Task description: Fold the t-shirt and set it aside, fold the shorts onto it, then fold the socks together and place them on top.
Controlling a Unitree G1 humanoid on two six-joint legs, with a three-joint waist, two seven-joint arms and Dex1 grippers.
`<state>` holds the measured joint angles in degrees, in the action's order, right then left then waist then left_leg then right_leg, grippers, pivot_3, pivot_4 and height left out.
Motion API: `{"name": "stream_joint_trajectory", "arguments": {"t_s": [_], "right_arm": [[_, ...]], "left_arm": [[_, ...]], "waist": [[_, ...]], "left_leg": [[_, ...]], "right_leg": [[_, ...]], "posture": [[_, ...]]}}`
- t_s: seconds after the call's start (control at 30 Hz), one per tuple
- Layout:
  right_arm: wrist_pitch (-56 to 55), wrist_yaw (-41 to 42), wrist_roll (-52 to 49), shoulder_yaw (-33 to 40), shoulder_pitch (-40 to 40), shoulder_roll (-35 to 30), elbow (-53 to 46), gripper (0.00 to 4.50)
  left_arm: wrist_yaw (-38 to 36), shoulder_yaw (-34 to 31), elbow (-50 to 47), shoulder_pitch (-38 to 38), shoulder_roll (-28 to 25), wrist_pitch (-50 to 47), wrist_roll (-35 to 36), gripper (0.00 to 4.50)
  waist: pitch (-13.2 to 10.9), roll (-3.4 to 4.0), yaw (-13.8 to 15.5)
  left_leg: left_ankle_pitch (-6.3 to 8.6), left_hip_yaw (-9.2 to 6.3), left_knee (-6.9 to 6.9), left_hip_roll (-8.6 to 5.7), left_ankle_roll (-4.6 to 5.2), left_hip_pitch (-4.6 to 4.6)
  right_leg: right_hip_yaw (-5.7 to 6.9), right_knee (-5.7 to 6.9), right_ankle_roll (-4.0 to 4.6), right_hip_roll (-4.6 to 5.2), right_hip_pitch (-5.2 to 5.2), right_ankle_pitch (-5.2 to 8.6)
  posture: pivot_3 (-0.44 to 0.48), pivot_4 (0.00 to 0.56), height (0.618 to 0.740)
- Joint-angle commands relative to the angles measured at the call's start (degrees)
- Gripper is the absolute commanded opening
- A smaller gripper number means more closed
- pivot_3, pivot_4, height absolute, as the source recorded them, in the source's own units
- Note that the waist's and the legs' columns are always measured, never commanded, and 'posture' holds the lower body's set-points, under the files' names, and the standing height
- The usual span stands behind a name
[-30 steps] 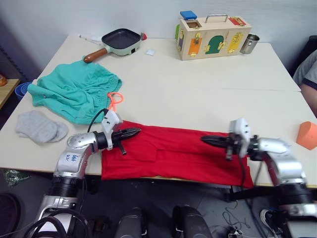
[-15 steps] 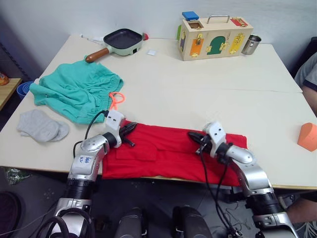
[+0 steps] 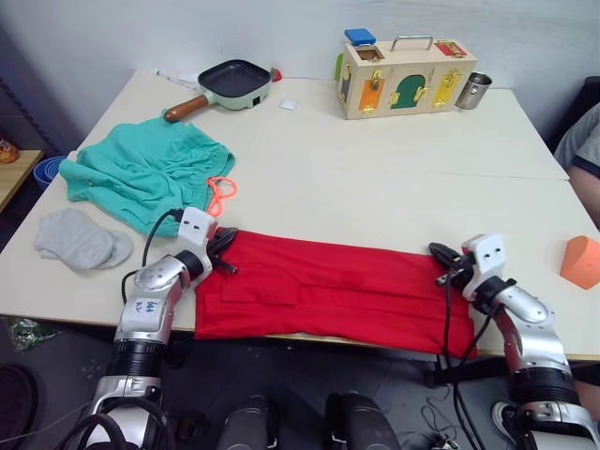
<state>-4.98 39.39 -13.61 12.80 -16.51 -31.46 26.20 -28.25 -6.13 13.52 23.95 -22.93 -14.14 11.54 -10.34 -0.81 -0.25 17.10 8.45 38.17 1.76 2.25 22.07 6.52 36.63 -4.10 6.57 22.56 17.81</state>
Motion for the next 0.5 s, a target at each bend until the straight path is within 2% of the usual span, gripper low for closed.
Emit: {"name": "stream_joint_trajectory", "arguments": {"t_s": [0.03,0.1,0.23,0.3,0.33,0.4,0.5], "right_arm": [[2.67,4.30,-3.01,2.43,0.94,-2.88,2.57,0.02],[3.80,7.55,-6.41,5.26,0.58,-5.14,2.41,0.02],[13.14,16.23,-16.20,8.69,1.61,-8.42,-5.64,0.02],[19.65,19.47,-16.45,7.03,2.15,-12.74,-8.09,0.37],[23.36,22.10,-16.42,5.67,2.25,-15.72,-8.78,0.59],[26.27,25.02,-14.72,3.55,1.37,-20.12,-8.20,1.25],[26.67,30.19,-10.76,-0.74,-2.37,-25.70,-3.71,2.25]], "left_arm": [[-3.28,-1.10,-1.42,-0.21,-1.44,2.91,1.50,0.00],[-8.09,-1.14,-2.71,-0.50,-2.24,5.06,3.56,0.00],[-15.16,-1.91,-5.55,-1.28,-4.10,5.76,7.79,0.00],[-20.36,-2.11,-8.54,-2.40,-5.88,3.83,11.36,0.00],[-23.04,-2.20,-10.74,-3.27,-7.27,2.63,13.07,0.18],[-27.84,-2.02,-15.04,-5.17,-10.34,-1.03,16.61,0.60],[-35.87,-0.13,-21.22,-9.24,-17.34,-3.71,18.26,1.49]], "waist": [[0.00,0.00,0.05],[0.00,0.00,0.08],[-0.04,0.07,0.02],[-0.09,0.15,-0.27],[-0.10,0.18,-0.41],[-0.11,0.19,-0.60],[-0.12,0.20,-1.26]], "left_leg": [[0.00,0.00,-0.01,0.00,0.00,0.00],[0.00,0.00,-0.04,-0.01,0.00,0.03],[0.00,0.00,-0.08,0.00,0.01,0.09],[0.00,0.02,-0.08,0.01,0.02,0.09],[0.00,0.02,-0.10,0.02,0.02,0.09],[0.01,0.00,-0.15,0.03,0.01,0.09],[0.01,-0.01,-0.20,0.04,-0.01,0.08]], "right_leg": [[0.00,-0.02,0.00,0.00,0.00,0.00],[0.02,-0.10,0.00,0.00,0.00,0.00],[0.03,-0.18,0.00,-0.01,0.03,0.00],[0.01,-0.19,0.00,-0.01,0.05,0.00],[0.01,-0.18,0.00,-0.01,0.05,0.00],[0.02,-0.20,0.00,0.00,0.08,0.00],[0.03,-0.26,0.04,0.00,0.07,0.02]], "posture": [[0.000,0.150,0.740],[0.000,0.150,0.740],[0.000,0.150,0.740],[0.000,0.150,0.740],[0.000,0.150,0.740],[0.000,0.150,0.740],[0.000,0.150,0.740]]}}
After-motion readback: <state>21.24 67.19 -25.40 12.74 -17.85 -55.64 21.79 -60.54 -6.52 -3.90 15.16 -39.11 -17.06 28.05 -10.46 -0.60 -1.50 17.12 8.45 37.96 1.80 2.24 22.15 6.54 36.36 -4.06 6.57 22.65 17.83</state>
